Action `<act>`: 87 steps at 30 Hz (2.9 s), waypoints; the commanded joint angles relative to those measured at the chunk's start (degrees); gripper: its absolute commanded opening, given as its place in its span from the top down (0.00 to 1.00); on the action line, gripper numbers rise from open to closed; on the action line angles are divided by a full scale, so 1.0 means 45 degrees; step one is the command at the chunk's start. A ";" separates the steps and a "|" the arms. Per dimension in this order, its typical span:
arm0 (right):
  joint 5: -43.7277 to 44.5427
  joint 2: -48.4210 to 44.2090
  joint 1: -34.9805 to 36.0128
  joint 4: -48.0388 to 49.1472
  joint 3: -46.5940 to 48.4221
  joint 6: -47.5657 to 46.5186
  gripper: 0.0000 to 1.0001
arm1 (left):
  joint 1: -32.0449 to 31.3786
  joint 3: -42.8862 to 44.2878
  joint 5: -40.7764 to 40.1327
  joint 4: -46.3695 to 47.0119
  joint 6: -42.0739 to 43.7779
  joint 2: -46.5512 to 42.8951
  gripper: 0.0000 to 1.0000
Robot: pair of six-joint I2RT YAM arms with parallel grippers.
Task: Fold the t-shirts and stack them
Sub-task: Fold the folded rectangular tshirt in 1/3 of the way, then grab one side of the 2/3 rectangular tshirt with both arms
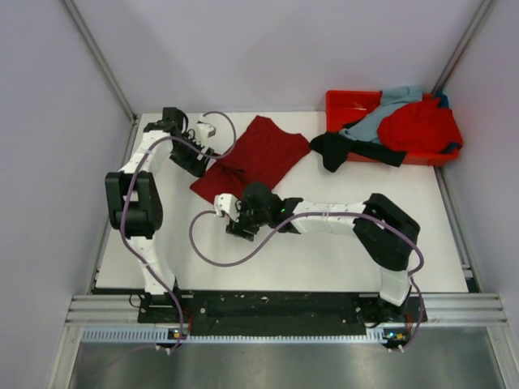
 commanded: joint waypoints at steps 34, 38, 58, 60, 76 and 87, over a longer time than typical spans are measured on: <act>-0.1222 -0.1787 0.1138 -0.8320 -0.2589 -0.3779 0.63 | -0.0799 -0.9545 0.2097 -0.3074 0.2492 -0.5060 0.63; -0.1258 -0.2957 0.0964 -0.8361 -0.2239 -0.3680 0.57 | -0.0780 -0.9061 0.1900 -0.3662 0.2787 -0.6018 0.50; -0.4367 -0.0248 -0.4369 -0.3205 0.0261 0.3839 0.94 | -0.1874 -0.5211 0.4909 -0.0032 -0.0570 -0.2330 0.72; -0.3744 0.0435 -0.4369 -0.3224 0.0845 0.4014 0.96 | -0.1873 -0.5016 0.4715 0.0651 -0.1116 -0.1999 0.72; -0.0715 -0.0610 -0.5210 -0.2641 0.0794 0.4294 0.75 | -0.1502 -0.3665 0.2699 0.1182 -0.2743 -0.1835 0.53; -0.0108 -0.6064 -0.0194 -0.2424 -0.4988 -0.3425 0.52 | -0.1970 -0.8233 0.5046 -0.1824 0.4131 -0.7150 0.34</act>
